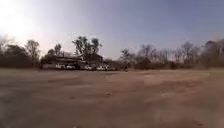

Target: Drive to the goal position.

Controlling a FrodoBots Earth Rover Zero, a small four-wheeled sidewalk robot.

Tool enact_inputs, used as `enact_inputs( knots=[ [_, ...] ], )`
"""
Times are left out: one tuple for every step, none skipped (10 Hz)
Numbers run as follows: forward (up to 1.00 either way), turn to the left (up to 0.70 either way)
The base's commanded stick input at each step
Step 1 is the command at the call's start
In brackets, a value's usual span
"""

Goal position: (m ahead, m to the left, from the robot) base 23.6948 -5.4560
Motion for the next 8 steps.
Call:
enact_inputs(
  knots=[
    [0.7,-0.35],
    [0.7,0.0],
    [0.7,0.0],
    [0.7,0.0],
    [0.7,0.0],
    [0.7,0.0],
    [0.7,0.0],
    [0.7,0.0]
  ],
)
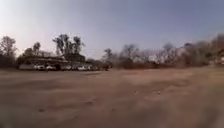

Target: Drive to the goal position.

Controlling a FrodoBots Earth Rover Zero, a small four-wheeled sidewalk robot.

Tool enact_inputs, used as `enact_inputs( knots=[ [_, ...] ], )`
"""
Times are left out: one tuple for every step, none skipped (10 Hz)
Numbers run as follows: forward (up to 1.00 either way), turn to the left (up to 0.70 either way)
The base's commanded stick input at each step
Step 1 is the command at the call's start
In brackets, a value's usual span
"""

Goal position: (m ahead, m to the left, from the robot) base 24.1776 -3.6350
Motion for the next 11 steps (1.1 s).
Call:
enact_inputs(
  knots=[
    [0.7,0.0],
    [0.7,0.0],
    [0.7,0.0],
    [0.7,0.0],
    [0.7,0.0],
    [0.7,0.0],
    [0.7,0.0],
    [0.7,0.0],
    [0.7,0.0],
    [0.7,0.0],
    [0.7,0.0]
  ],
)
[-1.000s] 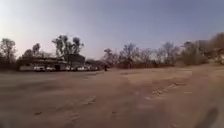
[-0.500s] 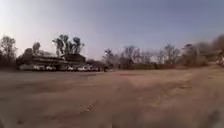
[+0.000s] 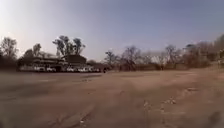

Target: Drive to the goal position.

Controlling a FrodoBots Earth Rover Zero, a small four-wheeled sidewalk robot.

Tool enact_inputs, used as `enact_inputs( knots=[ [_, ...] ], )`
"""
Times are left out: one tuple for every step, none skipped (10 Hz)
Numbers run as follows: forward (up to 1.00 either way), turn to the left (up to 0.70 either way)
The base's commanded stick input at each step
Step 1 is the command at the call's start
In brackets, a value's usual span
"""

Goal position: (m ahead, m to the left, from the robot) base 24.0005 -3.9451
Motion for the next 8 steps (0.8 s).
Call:
enact_inputs(
  knots=[
    [0.7,0.0],
    [0.7,0.0],
    [0.7,0.0],
    [0.7,0.0],
    [0.7,0.0],
    [0.7,0.0],
    [0.7,0.0],
    [0.7,0.0]
  ],
)
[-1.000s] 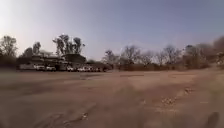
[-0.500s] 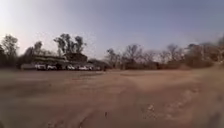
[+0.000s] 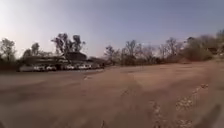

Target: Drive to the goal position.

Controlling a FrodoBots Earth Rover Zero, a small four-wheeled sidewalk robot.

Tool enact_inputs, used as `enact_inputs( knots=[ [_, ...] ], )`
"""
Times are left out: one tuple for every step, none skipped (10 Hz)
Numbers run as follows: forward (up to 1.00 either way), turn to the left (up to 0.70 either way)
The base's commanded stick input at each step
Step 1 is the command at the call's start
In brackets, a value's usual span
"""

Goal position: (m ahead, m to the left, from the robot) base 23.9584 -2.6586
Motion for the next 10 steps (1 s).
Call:
enact_inputs(
  knots=[
    [0.7,0.0],
    [0.7,0.0],
    [0.7,0.0],
    [0.7,0.0],
    [0.7,0.0],
    [0.7,0.0],
    [0.7,0.0],
    [0.7,0.0],
    [0.7,0.0],
    [0.7,-0.35]
  ],
)
